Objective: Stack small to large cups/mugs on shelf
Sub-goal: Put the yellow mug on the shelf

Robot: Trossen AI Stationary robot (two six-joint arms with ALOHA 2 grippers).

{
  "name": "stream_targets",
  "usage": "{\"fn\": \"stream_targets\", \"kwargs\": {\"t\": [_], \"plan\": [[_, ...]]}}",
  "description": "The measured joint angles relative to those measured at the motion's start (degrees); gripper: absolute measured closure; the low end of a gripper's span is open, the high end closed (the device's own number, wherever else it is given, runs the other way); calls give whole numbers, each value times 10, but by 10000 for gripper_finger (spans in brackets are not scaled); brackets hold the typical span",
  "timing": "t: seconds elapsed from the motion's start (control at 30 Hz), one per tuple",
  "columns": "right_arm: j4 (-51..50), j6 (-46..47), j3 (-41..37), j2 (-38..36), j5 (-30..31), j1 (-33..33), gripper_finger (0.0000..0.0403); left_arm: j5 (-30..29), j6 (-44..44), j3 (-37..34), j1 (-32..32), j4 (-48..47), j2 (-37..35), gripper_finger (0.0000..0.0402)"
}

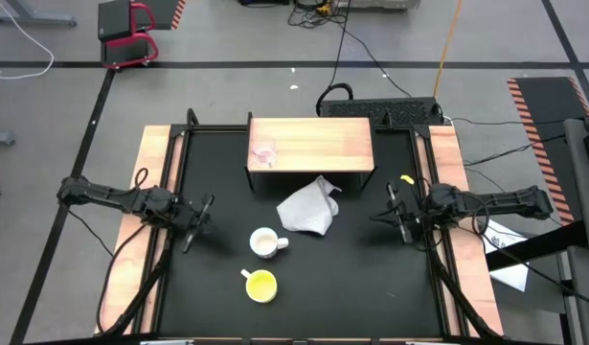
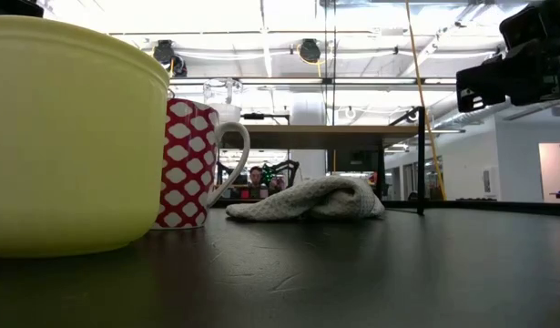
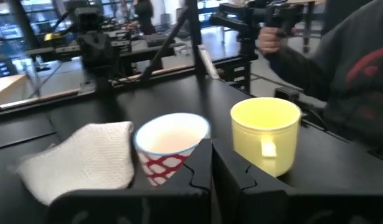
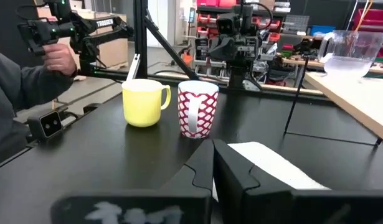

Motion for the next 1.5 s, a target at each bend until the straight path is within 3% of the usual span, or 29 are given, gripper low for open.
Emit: {"fn": "stream_targets", "kwargs": {"t": [0.13, 0.47, 1.0, 1.23, 1.37, 1.5], "plan": [[22, 2, 0, 0, 1, 0, 403, -50, -41, 0, 0, 14, 0, 399], [23, 3, 0, 0, 2, 0, 403, 6, -46, 0, -24, 90, 53, 399], [17, 1, 0, 0, 2, 0, 403, -50, -48, 0, -88, 271, 179, 401], [16, 1, 0, 0, 2, 0, 403, -92, -43, 49, -114, 247, 244, 401], [10, 1, 0, 0, 2, 0, 403, -31, -4, 86, -132, 207, 271, 401], [6, 1, 0, 0, 2, 0, 403, -24, -4, 116, -147, 198, 286, 401]]}}
